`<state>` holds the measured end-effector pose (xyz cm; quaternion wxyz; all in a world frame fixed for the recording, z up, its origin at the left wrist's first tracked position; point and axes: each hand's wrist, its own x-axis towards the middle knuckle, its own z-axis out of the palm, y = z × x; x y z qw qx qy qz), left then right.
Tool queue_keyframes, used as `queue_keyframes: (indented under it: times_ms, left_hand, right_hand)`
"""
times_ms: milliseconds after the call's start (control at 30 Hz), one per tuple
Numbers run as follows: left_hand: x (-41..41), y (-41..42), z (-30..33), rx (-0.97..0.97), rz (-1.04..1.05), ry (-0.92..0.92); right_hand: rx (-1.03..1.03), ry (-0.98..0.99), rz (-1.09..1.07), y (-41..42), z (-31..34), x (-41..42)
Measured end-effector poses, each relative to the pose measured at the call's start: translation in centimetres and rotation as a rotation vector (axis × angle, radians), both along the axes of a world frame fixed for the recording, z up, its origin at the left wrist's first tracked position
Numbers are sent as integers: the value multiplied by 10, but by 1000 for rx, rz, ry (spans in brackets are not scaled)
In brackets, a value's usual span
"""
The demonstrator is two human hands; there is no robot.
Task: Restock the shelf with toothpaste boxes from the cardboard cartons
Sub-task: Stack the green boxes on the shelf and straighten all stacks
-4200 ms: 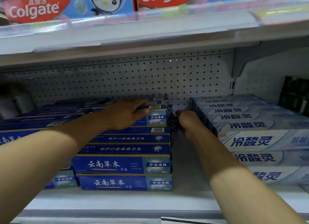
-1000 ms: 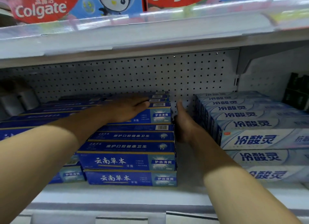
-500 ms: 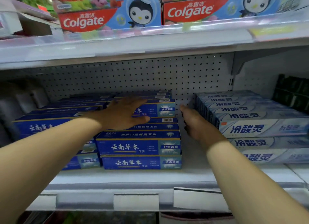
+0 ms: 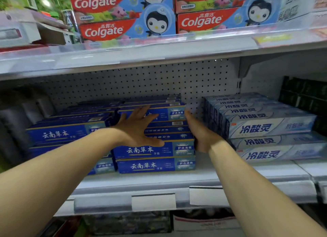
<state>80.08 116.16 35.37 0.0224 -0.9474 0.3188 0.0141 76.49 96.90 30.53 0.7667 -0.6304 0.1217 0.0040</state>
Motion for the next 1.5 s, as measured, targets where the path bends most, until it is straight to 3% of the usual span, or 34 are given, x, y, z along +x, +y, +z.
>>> queue_keyframes:
  times_ms: [267, 533, 667, 800, 1000, 1500]
  left_hand:
    - [-20, -6, -25, -27, -44, -163]
    - [-23, 0, -32, -85, 32, -105]
    - [-23, 3, -28, -90, 22, -96]
    - [-15, -4, -17, -134, -11, -185]
    - [7, -11, -8, -146, -35, -163]
    - [42, -39, -8, -174, -27, -257]
  right_hand:
    - [9, 4, -91, 6, -15, -30]
    - [-110, 45, -79, 2, -58, 13]
    - [-125, 31, -131, 21, -6, -33]
    - [-133, -55, -247, -11, 0, -18]
    - [-52, 23, -299, -26, -6, 8]
    - [142, 16, 54, -28, -23, 15]
